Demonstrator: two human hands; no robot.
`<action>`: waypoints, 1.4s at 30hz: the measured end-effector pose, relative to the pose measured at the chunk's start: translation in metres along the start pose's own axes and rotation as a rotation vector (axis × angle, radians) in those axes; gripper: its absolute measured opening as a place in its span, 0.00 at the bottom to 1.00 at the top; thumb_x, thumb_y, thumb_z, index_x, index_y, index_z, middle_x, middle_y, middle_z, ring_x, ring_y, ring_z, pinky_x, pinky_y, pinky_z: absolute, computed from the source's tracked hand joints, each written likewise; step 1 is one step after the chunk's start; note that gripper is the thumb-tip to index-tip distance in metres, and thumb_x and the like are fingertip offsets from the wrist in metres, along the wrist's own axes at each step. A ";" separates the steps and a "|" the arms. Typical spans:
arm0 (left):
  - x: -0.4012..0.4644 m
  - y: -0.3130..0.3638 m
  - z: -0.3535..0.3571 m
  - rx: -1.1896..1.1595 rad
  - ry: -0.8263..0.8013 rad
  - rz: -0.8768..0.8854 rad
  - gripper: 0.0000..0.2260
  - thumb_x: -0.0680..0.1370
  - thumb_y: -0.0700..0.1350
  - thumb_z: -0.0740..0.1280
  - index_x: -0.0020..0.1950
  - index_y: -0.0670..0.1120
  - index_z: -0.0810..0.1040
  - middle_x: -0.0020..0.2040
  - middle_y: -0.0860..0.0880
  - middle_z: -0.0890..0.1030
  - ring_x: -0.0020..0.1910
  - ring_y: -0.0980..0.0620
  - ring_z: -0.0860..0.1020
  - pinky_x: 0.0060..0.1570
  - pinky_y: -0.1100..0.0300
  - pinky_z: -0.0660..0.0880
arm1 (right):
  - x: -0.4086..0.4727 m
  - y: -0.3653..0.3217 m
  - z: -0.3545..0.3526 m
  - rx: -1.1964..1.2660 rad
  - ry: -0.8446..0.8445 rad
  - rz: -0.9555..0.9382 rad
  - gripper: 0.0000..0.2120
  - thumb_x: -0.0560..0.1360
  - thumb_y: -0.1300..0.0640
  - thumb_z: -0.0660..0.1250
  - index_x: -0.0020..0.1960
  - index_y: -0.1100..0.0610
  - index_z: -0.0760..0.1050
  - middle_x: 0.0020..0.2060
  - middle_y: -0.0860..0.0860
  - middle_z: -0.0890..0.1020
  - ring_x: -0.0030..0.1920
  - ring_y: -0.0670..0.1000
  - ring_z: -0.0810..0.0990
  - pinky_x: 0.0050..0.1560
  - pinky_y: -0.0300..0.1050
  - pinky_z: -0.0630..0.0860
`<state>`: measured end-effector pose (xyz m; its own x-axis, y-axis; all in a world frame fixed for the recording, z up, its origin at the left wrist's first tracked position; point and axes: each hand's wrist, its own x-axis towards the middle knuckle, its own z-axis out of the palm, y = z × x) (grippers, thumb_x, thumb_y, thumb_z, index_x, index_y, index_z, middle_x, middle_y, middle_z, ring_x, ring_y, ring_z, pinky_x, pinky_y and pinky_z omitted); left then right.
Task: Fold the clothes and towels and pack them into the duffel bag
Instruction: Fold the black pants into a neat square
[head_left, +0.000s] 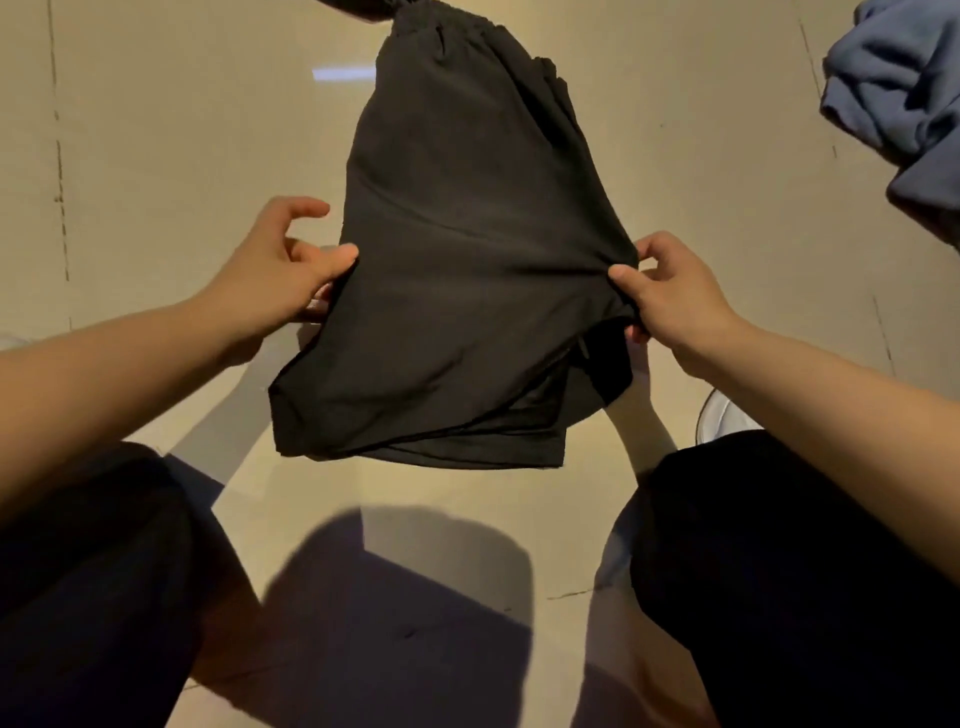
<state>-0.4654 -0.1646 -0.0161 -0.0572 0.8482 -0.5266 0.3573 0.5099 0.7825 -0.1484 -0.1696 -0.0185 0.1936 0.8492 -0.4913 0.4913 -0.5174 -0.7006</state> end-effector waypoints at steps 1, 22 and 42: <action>-0.003 -0.006 0.000 0.014 -0.046 -0.030 0.20 0.78 0.49 0.67 0.68 0.53 0.64 0.42 0.47 0.74 0.40 0.52 0.76 0.41 0.58 0.76 | 0.002 0.000 -0.002 -0.024 0.028 -0.001 0.07 0.80 0.55 0.63 0.44 0.51 0.68 0.38 0.55 0.76 0.29 0.52 0.73 0.25 0.41 0.70; -0.044 -0.051 0.003 0.774 0.051 0.402 0.29 0.73 0.47 0.73 0.71 0.47 0.66 0.62 0.39 0.71 0.56 0.38 0.73 0.54 0.44 0.72 | -0.031 0.030 0.002 -0.932 -0.252 0.077 0.20 0.74 0.40 0.67 0.51 0.55 0.66 0.43 0.52 0.74 0.41 0.55 0.74 0.41 0.49 0.72; -0.033 -0.029 -0.023 0.714 -0.517 0.650 0.10 0.70 0.52 0.63 0.46 0.52 0.81 0.38 0.59 0.80 0.39 0.60 0.78 0.35 0.72 0.68 | -0.041 -0.001 0.004 -0.678 -0.645 -0.374 0.04 0.74 0.58 0.70 0.45 0.50 0.81 0.39 0.44 0.81 0.41 0.43 0.78 0.42 0.39 0.73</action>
<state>-0.4958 -0.2041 -0.0139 0.6766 0.6772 -0.2893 0.6451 -0.3556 0.6763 -0.1598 -0.2039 0.0004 -0.4699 0.6211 -0.6272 0.8448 0.1104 -0.5236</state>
